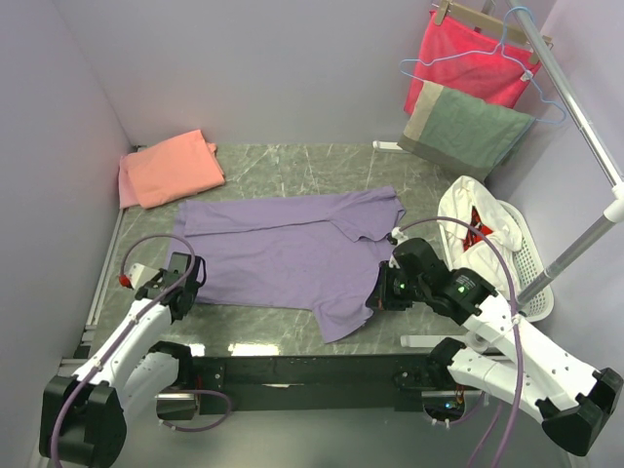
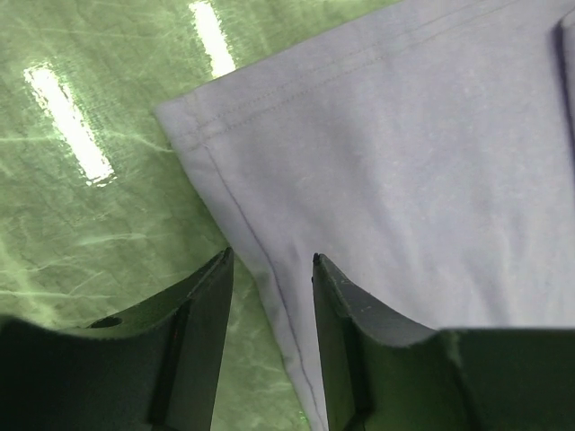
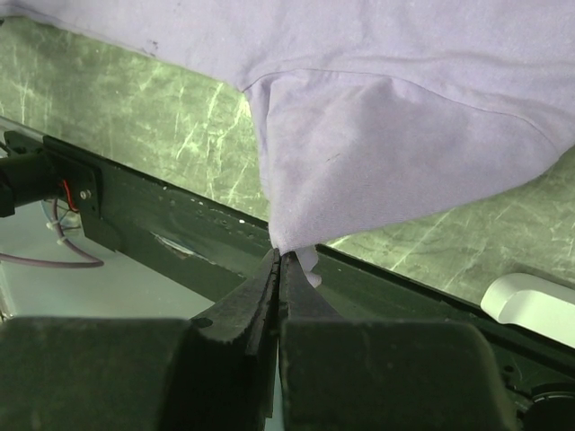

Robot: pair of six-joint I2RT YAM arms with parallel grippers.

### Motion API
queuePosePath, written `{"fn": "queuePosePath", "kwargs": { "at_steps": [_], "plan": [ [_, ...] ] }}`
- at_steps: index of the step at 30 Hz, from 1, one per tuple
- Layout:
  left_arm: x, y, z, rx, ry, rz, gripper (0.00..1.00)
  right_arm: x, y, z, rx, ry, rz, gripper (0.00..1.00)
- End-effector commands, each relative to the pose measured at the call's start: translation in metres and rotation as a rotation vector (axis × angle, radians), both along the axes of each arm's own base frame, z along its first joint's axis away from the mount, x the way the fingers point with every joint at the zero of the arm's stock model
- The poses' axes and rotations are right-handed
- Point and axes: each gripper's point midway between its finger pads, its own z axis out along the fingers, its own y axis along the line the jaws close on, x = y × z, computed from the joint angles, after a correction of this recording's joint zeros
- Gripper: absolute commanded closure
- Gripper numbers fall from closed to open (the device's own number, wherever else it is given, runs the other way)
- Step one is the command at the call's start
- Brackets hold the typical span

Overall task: Fold and stack the t-shirts
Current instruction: Grap the side of the flattened tshirt closest away from the robot with both arms

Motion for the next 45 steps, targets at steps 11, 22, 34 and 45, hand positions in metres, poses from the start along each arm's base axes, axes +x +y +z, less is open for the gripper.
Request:
{"fn": "queuePosePath", "kwargs": {
  "at_steps": [11, 22, 34, 45],
  "plan": [
    [0.001, -0.001, -0.017, 0.024, 0.115, -0.010, 0.53, 0.009, 0.003, 0.004, 0.006, -0.030, -0.001, 0.97],
    [0.017, -0.007, -0.023, 0.035, 0.167, -0.065, 0.94, 0.013, -0.004, 0.011, -0.007, -0.058, -0.040, 0.97],
    [0.022, -0.003, 0.019, 0.092, 0.137, -0.144, 0.99, 0.054, -0.030, 0.025, -0.119, -0.139, -0.131, 0.98],
    [0.048, 0.008, 0.038, 0.216, 0.217, -0.194, 0.88, 0.104, -0.028, 0.015, -0.171, -0.160, -0.170, 1.00]
  ]
}}
